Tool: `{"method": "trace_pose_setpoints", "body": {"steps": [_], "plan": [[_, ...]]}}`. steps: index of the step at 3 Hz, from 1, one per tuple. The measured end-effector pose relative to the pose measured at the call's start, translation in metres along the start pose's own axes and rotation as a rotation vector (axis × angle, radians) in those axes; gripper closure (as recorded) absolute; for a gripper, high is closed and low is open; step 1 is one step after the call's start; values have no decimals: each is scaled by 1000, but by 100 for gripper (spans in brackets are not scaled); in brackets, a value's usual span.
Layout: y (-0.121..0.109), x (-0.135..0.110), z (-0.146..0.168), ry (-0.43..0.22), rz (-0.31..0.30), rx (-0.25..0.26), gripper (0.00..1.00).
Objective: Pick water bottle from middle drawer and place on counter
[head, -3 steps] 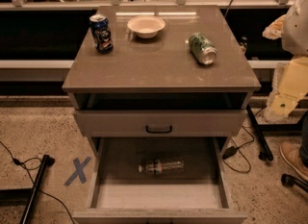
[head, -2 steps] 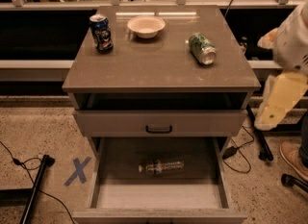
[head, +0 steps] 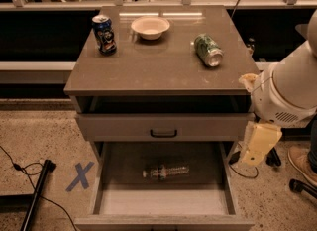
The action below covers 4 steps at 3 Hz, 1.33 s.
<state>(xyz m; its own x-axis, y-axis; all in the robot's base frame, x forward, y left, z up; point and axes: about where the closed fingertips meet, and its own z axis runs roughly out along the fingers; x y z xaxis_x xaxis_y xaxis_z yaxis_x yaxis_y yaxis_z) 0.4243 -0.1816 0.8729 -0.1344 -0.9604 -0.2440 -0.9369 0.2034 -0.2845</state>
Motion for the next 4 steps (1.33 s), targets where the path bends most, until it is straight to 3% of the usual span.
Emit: {"method": "trace_pose_setpoints", "body": {"steps": [1,2,3,4], "plan": [[-4,-6,17,-22,-12,-50,0],[5,-11,70,-91,-18,-127,0],[13,-18,122,-198,-21,-129,0],[18,-24,149,-304,-41,-89,0]]}}
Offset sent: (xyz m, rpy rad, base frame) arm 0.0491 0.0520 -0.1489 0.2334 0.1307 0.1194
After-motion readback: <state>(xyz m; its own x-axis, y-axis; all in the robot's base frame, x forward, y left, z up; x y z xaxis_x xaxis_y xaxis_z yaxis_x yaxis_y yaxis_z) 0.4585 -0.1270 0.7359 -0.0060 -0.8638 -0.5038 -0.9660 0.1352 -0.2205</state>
